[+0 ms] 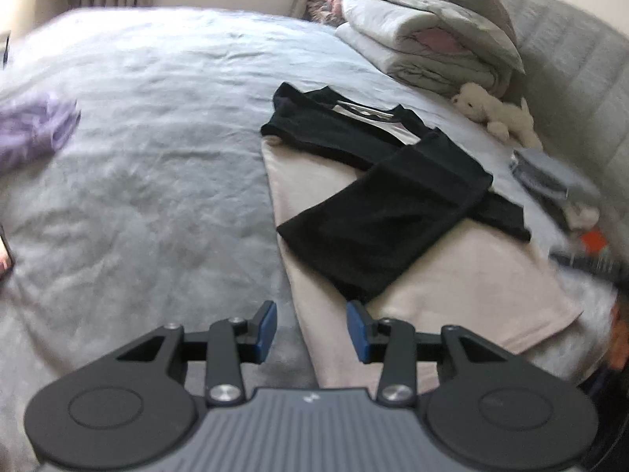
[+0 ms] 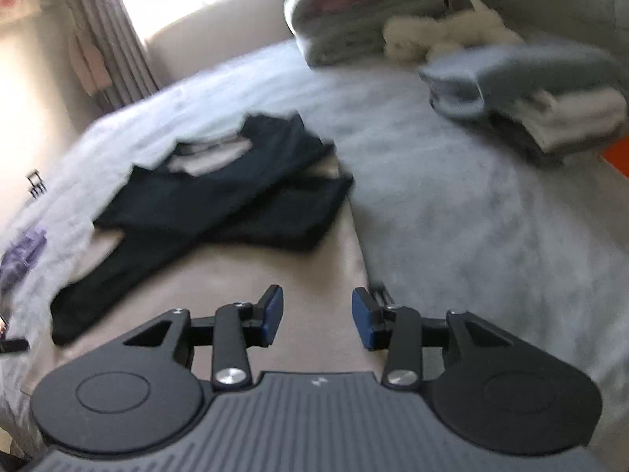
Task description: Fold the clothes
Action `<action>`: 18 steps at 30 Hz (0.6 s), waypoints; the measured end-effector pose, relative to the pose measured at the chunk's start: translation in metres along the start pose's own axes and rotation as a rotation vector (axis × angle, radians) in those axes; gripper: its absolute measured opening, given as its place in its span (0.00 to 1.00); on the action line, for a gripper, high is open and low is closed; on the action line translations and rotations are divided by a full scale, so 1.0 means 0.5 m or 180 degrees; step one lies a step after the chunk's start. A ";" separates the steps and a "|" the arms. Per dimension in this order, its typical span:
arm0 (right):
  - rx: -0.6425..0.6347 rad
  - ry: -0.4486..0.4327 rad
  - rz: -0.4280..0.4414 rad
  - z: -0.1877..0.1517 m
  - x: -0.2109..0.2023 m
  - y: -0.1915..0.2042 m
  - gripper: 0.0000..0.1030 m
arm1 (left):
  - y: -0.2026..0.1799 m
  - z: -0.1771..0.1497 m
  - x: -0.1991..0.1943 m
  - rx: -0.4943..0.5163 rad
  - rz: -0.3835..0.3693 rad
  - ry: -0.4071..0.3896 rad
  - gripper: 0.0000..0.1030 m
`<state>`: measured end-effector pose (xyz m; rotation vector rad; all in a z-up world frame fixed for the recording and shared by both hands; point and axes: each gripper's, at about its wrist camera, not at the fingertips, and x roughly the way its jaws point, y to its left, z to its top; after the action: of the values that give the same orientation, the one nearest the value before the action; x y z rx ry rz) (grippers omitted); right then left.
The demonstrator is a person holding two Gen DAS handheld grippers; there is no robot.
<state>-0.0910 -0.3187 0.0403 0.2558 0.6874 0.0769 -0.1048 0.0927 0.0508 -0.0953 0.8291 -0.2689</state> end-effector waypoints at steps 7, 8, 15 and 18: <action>0.0083 -0.0045 -0.0214 0.034 0.107 0.016 0.41 | -0.012 0.006 0.039 0.0058 0.0081 0.0082 0.39; 0.0227 -0.0030 -0.0206 0.031 0.115 0.006 0.41 | -0.011 0.005 0.042 0.0078 0.0112 0.0084 0.39; 0.0186 -0.0124 -0.0287 0.032 0.101 0.013 0.09 | 0.003 0.003 0.037 0.0001 0.0085 0.0099 0.39; 0.0268 -0.0260 -0.0174 0.036 0.051 0.024 0.09 | 0.010 0.004 0.027 -0.0047 0.0031 0.0095 0.39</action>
<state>-0.0597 -0.3071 0.0409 0.3191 0.6167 -0.0148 -0.0937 0.0937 0.0415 -0.1012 0.8610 -0.2555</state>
